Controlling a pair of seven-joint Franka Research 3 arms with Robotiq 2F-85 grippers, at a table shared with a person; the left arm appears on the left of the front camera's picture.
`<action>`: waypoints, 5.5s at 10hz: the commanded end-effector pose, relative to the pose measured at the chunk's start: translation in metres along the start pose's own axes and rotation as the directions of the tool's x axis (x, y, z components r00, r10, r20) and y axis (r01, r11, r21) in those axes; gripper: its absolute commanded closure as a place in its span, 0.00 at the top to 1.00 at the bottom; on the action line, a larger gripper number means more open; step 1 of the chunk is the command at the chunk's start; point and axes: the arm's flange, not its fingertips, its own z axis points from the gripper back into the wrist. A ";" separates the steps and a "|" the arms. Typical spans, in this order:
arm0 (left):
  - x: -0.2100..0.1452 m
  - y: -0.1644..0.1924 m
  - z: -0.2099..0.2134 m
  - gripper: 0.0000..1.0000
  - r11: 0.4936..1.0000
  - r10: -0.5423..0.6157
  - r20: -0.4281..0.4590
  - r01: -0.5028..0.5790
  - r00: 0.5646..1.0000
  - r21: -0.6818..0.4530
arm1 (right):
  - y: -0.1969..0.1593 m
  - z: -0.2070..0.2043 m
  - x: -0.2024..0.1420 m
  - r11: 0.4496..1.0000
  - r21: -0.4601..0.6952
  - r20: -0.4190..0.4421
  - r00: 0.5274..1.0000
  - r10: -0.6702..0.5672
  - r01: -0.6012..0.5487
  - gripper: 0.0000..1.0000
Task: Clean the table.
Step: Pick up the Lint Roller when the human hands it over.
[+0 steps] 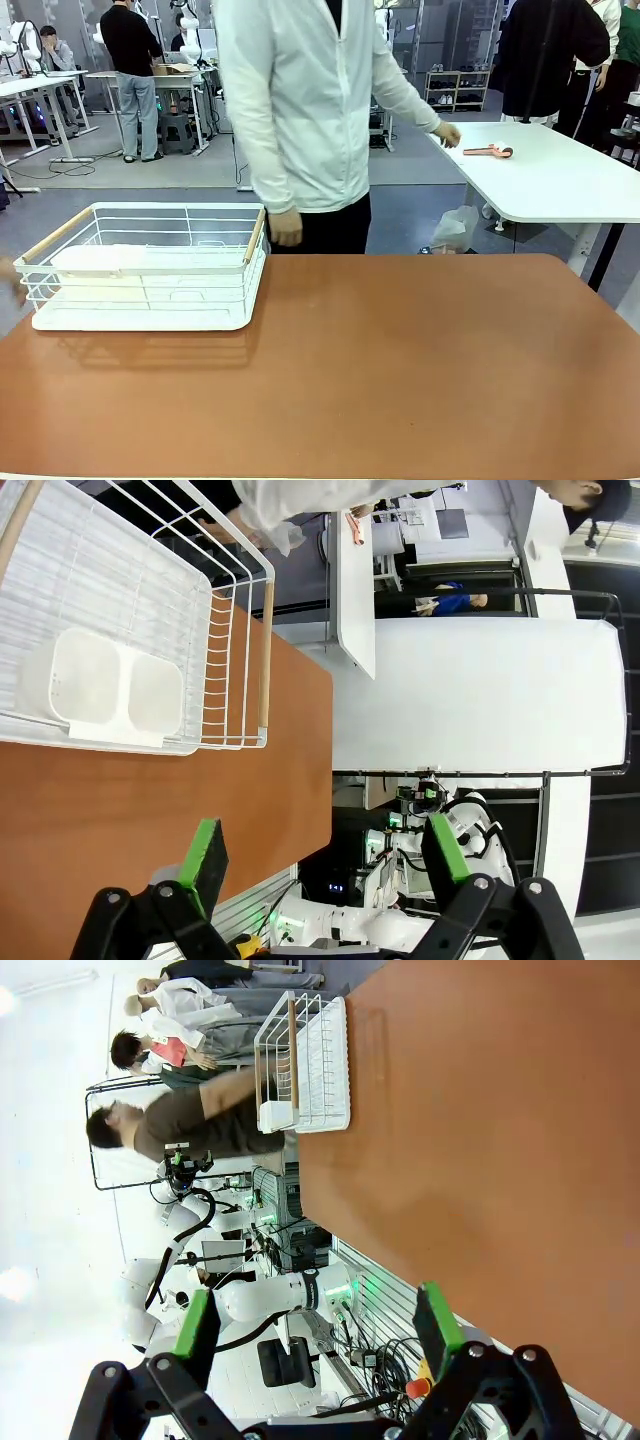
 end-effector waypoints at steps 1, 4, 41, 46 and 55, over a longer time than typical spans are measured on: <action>-0.001 -0.001 0.003 1.00 1.000 -0.006 0.000 0.006 1.000 -0.022 | 0.002 0.000 0.000 1.000 0.008 0.000 1.000 0.007 -0.007 1.00; -0.001 -0.001 0.003 1.00 1.000 -0.006 0.000 0.006 1.000 -0.022 | 0.002 0.000 0.000 1.000 0.008 0.000 1.000 0.007 -0.007 1.00; -0.001 -0.001 0.003 1.00 1.000 -0.006 0.000 0.006 1.000 -0.022 | 0.126 -0.106 -0.040 0.858 -0.055 0.304 0.827 -0.473 0.511 1.00; -0.001 -0.001 0.003 1.00 1.000 -0.006 0.000 0.006 1.000 -0.022 | 0.140 -0.163 -0.030 0.851 -0.059 0.411 0.789 -0.456 0.522 1.00; -0.001 -0.001 0.003 1.00 1.000 -0.006 0.000 0.006 1.000 -0.022 | 0.127 -0.203 -0.014 0.851 -0.076 0.452 0.779 -0.436 0.520 1.00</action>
